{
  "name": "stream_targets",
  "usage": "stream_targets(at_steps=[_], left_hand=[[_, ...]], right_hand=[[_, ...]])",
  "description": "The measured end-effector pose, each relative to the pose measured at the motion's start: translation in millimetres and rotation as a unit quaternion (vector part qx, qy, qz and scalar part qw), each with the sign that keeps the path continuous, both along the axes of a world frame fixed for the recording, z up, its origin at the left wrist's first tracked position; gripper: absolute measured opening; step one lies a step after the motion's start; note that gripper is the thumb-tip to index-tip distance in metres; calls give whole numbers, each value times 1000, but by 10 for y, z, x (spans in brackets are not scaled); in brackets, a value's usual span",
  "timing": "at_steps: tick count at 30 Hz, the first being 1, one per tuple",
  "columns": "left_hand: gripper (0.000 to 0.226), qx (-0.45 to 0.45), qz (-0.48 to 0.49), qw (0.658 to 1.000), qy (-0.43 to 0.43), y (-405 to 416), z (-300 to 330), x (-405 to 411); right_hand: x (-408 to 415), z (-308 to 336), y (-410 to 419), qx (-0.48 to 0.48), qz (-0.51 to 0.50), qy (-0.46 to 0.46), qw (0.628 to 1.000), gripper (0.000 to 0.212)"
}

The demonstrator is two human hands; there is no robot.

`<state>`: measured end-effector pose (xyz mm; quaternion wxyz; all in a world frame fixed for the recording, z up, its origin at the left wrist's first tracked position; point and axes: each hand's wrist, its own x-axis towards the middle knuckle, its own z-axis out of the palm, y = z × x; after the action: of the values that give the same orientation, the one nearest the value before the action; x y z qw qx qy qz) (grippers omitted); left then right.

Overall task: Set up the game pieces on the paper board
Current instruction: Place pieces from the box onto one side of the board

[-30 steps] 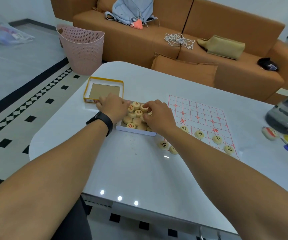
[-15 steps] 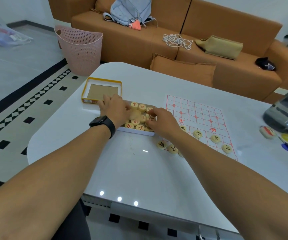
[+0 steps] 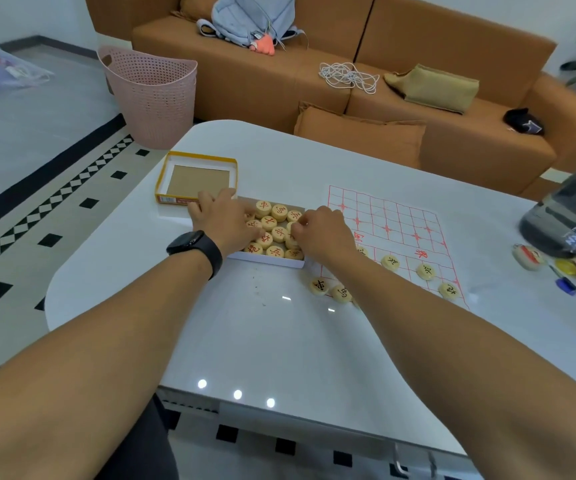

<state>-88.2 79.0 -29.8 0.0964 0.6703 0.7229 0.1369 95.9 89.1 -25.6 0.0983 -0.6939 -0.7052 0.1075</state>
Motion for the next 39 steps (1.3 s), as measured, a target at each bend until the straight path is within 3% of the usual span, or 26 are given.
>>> stream_targets(at_steps=[4,7,11,16,23,26,29,35,39], left_hand=[[39,-14,30,998,-58,25,-2,-27],[36,0,53,991,-125,96,-45,-40],[33,58,32,995,-77,209,-75,-13],[41,47,23,998,-28,297,-153,102],[39,81,19,997,-8,328,-155,169],[35,87,12,996,0,318,-145,156],[36,81,15,997,2,251,-112,95],[28,38,-8,999,0,18,-16,-65],[39,49,-23,998,43,-36,58,-109]], right_hand=[[-73,66,94,-63,-41,85,994,34],[-80,88,131,-87,-61,121,987,21],[-145,108,180,-86,-66,59,992,24],[-245,170,227,-86,-68,12,994,18],[-255,60,287,-102,-83,74,989,20],[-236,48,246,-86,-71,57,992,27],[-229,46,221,-77,-58,36,995,29],[-218,56,126,-11,-58,87,994,31],[-169,42,-1,0,-40,99,994,25]])
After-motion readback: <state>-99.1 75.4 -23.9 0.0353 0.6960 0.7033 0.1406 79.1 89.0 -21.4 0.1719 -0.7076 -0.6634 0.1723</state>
